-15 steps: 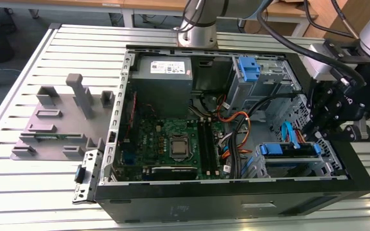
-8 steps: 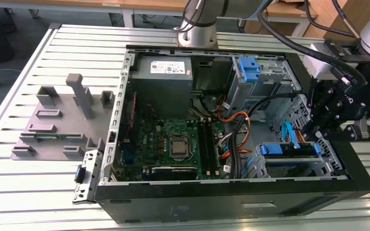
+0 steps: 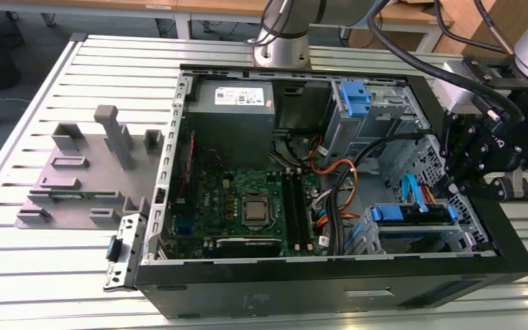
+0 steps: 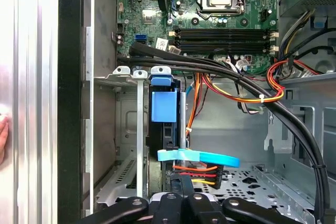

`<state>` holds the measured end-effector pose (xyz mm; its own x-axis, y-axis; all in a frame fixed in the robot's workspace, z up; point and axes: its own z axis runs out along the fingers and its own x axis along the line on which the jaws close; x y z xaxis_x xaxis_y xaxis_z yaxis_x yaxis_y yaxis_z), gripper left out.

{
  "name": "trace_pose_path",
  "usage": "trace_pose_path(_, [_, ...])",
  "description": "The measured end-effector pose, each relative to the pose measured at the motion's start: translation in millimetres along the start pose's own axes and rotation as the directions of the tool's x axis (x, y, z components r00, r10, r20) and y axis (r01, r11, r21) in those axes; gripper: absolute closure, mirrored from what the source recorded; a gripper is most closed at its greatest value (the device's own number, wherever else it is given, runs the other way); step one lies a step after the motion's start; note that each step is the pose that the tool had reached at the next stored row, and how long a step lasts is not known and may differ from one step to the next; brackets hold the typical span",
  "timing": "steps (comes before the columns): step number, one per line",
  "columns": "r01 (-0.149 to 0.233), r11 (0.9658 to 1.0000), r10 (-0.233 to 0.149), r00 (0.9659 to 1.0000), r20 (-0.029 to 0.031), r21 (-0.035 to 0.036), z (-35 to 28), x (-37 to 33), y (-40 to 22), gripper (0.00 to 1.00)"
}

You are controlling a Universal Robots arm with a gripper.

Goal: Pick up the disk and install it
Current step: 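Insert the second disk wire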

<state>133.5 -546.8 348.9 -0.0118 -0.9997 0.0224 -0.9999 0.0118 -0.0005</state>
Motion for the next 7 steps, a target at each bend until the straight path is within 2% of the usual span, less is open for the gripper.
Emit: trace_pose_path(7, [0.0, 1.0, 0.0, 1.0, 0.0001, 0.0, -0.5, 0.0, 0.0, 0.89])
